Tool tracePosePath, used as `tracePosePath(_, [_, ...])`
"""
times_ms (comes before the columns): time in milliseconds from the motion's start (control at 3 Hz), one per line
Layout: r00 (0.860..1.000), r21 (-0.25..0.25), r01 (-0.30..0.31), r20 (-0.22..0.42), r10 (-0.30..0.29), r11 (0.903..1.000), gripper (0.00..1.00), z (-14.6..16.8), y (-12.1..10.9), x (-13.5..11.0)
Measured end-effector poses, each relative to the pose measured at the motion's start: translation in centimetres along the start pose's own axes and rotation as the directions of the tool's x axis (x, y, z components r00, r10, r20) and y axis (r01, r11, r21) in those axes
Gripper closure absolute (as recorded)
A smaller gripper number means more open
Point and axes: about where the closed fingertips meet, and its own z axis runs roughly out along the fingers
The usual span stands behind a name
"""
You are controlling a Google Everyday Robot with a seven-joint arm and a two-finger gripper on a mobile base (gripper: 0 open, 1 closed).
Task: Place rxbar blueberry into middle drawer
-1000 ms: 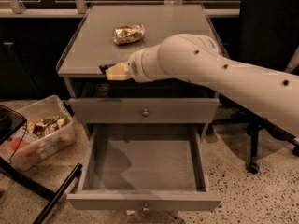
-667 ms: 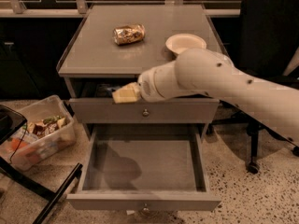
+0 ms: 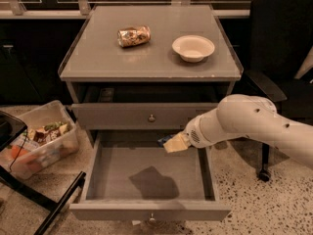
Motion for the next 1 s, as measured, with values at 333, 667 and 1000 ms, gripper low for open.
tracePosePath(333, [1.0,-0.001,0.0,0.0,0.0,1.0,1.0,0.0,0.1,0.0])
tracePosePath(667, [1.0,0.035,-0.02,-0.011,0.02,0.9992,1.0,0.7,-0.4,0.0])
tracePosePath(1000, [0.996,0.068,-0.084,-0.022,0.086,0.9941,1.0,5.8,-2.2,2.1])
